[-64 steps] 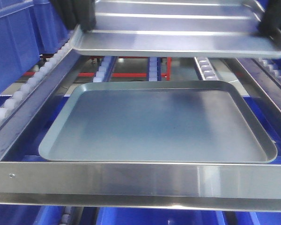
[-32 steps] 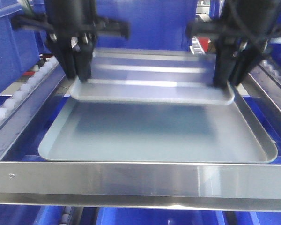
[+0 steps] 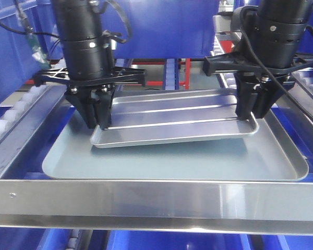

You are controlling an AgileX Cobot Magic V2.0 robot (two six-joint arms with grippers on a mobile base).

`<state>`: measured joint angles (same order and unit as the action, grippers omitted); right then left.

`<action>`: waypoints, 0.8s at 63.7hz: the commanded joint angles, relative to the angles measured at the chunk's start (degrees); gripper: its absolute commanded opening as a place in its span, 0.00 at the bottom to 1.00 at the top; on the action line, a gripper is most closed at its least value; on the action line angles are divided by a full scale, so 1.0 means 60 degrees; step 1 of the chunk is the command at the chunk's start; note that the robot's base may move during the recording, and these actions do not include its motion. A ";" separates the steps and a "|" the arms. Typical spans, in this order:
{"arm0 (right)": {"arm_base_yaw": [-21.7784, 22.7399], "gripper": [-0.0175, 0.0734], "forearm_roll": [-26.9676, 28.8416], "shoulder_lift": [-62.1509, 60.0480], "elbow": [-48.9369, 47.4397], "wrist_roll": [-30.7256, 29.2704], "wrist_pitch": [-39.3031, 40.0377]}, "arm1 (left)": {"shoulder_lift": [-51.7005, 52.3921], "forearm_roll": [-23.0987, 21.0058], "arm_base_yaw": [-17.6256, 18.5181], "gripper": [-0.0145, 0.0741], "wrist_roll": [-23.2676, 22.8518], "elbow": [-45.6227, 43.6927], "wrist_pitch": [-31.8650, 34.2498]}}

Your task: Grab silver tray and stack on right shelf

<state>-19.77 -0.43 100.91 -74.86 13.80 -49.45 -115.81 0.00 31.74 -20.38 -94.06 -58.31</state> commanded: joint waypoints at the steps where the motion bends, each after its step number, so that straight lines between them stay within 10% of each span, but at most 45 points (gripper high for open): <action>1: -0.0029 0.64 0.0072 -0.0496 -0.0378 -0.0197 0.0459 | 0.0531 -0.0659 -0.0102 0.32 0.0441 -0.0296 0.0285; 9: -0.0029 0.80 0.0072 -0.0496 -0.0378 -0.0197 0.0483 | 0.0531 -0.0590 -0.0147 0.59 0.0441 -0.0428 0.0248; 16: -0.0029 0.80 0.0072 -0.0496 -0.0378 -0.0197 0.0471 | 0.0550 -0.0491 -0.0147 0.65 0.0441 -0.0550 0.0212; 31: -0.0029 0.76 0.0072 -0.1049 -0.0389 -0.0197 0.0291 | 0.1352 0.0000 -0.0147 0.57 0.0441 -0.0662 -0.0289; 51: -0.0029 0.28 0.0072 -0.2934 -0.0032 -0.0409 0.0384 | 0.4092 0.1097 -0.0046 0.22 0.0441 0.1493 -0.0196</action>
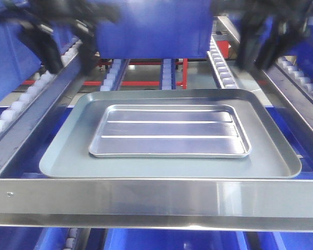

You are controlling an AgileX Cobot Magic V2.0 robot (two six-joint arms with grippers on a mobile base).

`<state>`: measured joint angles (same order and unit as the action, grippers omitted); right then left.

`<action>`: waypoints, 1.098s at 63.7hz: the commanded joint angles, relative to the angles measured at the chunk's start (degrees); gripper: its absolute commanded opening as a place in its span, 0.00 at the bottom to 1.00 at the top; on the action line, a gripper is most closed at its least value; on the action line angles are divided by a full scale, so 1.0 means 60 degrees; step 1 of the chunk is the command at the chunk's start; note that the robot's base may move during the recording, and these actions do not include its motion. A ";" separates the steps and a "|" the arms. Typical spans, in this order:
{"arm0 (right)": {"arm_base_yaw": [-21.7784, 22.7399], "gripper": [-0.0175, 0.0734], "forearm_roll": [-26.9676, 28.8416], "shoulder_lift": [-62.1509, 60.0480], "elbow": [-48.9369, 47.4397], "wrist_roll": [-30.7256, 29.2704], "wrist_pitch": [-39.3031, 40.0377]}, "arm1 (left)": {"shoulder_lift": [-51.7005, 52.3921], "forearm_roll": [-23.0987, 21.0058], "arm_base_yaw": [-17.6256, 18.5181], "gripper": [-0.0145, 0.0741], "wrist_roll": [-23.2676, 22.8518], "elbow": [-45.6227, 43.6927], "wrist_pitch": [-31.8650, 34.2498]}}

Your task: Grab silver tray and stack on right shelf

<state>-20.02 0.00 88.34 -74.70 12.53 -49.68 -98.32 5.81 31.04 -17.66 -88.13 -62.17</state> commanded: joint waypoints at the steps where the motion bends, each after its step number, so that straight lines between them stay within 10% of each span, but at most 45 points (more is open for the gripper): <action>1: 0.0011 0.26 0.0000 -0.0933 0.0052 -0.0241 0.0473 | 0.1332 0.0127 0.0071 0.18 -0.0012 0.0710 0.0547; 6: 0.0011 0.26 -0.0170 -0.1485 0.0641 -0.0342 0.0777 | 0.2317 0.0127 0.0071 0.04 -0.0030 0.2152 0.1260; 33: 0.0011 0.26 -0.0717 -0.4798 0.5512 -0.0342 0.2968 | 0.7642 0.0065 0.0071 0.06 -0.0045 0.8427 0.5412; 70: 0.0011 0.26 -0.0726 -1.1886 0.7292 -0.0350 0.3613 | 1.4786 0.0081 0.0071 0.06 -0.0045 1.0004 0.5171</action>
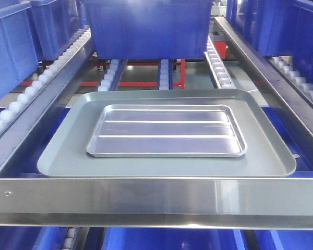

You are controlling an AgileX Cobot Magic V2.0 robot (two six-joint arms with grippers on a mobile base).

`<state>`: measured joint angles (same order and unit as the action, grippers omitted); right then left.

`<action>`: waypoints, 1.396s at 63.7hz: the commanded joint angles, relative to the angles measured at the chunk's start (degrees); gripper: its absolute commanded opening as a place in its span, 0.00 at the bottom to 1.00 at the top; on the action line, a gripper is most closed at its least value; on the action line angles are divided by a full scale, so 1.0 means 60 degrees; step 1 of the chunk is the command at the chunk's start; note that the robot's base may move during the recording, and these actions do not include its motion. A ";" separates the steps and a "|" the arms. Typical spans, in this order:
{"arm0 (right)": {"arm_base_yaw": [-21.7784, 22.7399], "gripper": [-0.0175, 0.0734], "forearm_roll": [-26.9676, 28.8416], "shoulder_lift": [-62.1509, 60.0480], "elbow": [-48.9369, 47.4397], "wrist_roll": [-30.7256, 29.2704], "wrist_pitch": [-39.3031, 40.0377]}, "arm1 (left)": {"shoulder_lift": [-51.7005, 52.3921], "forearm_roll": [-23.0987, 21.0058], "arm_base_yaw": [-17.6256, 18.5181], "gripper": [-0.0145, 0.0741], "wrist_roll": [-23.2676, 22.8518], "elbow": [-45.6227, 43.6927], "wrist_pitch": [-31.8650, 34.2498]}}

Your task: Grab silver tray and stack on right shelf

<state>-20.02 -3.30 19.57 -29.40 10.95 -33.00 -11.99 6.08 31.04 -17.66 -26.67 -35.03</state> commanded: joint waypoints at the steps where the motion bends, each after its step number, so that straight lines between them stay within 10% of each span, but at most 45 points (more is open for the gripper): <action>1: 0.0011 0.26 -0.0177 -0.0542 -0.0257 -0.0087 0.0833 | 0.0520 0.0036 0.0071 0.06 -0.0045 -0.0238 0.0647; 46: 0.0011 0.26 -0.0177 -0.0812 -0.0257 -0.0087 0.0717 | 0.0962 0.0167 -0.0007 0.06 -0.0028 -0.0217 0.0519; 60: 0.0011 0.26 -0.0177 -0.0812 -0.0257 -0.0087 0.0717 | 0.1689 -0.1504 -0.2066 0.06 0.2995 0.0863 0.1523; 85: 0.0011 0.26 -0.0177 -0.0812 -0.0257 -0.0087 0.0696 | 0.2239 -0.1724 -0.4328 0.06 0.3078 0.4981 0.6034; 89: 0.0011 0.26 -0.0177 -0.0812 -0.0257 -0.0087 0.0696 | 0.2221 -0.1750 -0.4328 0.06 0.3078 0.4830 0.5106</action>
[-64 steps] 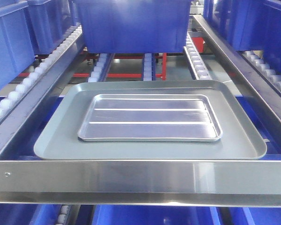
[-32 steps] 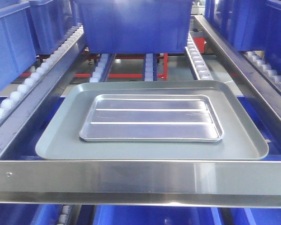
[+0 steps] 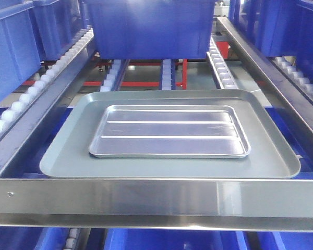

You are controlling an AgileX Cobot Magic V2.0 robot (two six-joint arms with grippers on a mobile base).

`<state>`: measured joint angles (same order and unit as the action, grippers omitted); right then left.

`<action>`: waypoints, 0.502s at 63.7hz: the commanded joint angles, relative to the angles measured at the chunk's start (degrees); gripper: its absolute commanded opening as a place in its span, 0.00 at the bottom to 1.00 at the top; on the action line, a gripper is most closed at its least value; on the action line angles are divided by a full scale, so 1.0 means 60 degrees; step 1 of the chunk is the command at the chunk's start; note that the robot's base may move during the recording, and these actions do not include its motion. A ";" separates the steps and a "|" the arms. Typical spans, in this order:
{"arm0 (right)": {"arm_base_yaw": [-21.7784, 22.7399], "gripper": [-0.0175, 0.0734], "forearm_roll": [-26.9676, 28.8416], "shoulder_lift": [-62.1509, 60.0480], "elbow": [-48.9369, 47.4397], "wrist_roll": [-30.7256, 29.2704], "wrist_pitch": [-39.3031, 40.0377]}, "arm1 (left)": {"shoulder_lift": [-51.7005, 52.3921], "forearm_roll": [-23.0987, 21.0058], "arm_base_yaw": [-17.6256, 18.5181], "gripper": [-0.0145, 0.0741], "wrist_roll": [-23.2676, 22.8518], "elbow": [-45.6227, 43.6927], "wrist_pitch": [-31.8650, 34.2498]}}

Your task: Grab silver tray and stack on right shelf

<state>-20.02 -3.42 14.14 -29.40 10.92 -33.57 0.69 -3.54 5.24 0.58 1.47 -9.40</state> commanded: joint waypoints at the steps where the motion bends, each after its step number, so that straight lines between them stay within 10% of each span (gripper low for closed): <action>1: 0.0011 0.26 -0.0157 0.0092 -0.0257 -0.0081 0.0791 | 0.0111 -0.0146 -0.0028 0.06 0.0039 0.0163 0.0816; 32: 0.0011 0.26 -0.0157 0.0092 -0.0257 -0.0081 0.0791 | 0.0111 -0.0146 -0.0028 0.06 0.0039 0.0215 0.0603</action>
<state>-20.02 -3.42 14.14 -29.40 10.87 -33.57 0.69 -3.86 5.15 0.77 1.68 -10.41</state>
